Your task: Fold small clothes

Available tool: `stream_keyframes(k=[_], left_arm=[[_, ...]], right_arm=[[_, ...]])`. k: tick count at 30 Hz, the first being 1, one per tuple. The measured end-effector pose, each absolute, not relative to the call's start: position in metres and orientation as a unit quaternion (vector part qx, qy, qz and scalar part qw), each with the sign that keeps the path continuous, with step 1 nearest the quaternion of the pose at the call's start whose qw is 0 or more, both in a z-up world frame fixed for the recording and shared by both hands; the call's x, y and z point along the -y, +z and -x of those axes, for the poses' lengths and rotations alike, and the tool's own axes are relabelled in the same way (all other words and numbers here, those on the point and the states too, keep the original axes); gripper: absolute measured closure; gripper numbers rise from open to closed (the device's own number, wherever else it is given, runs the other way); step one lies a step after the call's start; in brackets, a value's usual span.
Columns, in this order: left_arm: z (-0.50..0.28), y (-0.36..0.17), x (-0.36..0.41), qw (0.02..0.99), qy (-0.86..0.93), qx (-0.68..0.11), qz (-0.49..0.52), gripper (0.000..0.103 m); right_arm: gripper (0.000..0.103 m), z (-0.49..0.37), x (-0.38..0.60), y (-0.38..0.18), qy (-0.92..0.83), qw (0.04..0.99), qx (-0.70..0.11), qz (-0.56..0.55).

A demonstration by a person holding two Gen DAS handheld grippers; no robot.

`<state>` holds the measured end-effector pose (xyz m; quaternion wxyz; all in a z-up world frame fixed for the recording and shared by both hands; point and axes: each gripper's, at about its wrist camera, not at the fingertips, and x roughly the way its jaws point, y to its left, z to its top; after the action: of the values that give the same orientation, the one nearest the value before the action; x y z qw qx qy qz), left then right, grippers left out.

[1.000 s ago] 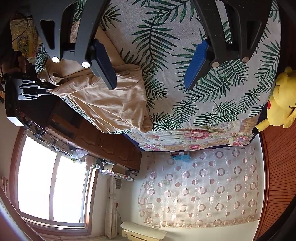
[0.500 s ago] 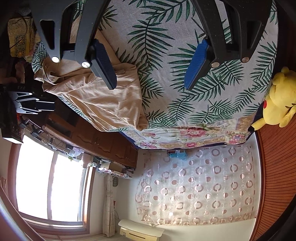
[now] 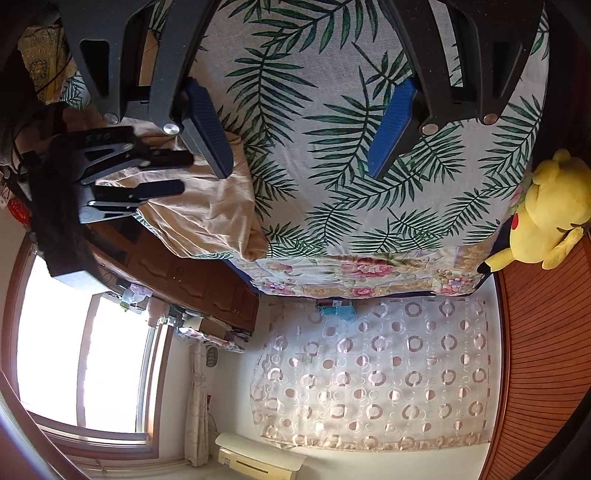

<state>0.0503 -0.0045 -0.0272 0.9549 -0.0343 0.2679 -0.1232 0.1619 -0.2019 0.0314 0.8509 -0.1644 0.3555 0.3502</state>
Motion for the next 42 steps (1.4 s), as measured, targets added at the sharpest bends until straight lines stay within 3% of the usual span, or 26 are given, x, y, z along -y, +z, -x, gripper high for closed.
stream_keyframes(k=[8, 16, 20, 26, 34, 42], left_arm=[[-0.05, -0.028, -0.003, 0.955, -0.118, -0.27, 0.036, 0.027], [-0.051, -0.032, -0.002, 0.953, -0.12, -0.275, 0.036, 0.027], [-0.051, -0.032, -0.002, 0.953, -0.12, -0.275, 0.036, 0.027], [-0.053, -0.035, 0.004, 0.952, -0.124, -0.279, 0.033, 0.027], [-0.054, -0.042, 0.01, 0.948, -0.134, -0.288, 0.034, 0.027], [-0.056, -0.047, 0.016, 0.945, -0.139, -0.295, 0.031, 0.027]], right_arm=[[0.058, -0.189, 0.162, 0.002, 0.372, 0.813, -0.398, 0.204], [0.058, -0.186, 0.151, -0.009, 0.362, 0.819, -0.382, 0.228], [0.096, -0.179, 0.146, -0.011, 0.345, 0.826, -0.367, 0.252], [0.097, -0.18, 0.161, 0.024, 0.354, 0.83, -0.341, 0.264], [0.098, -0.237, 0.225, 0.083, 0.245, 0.888, -0.308, 0.238], [0.098, -0.31, 0.274, 0.074, 0.074, 0.923, -0.318, 0.205]])
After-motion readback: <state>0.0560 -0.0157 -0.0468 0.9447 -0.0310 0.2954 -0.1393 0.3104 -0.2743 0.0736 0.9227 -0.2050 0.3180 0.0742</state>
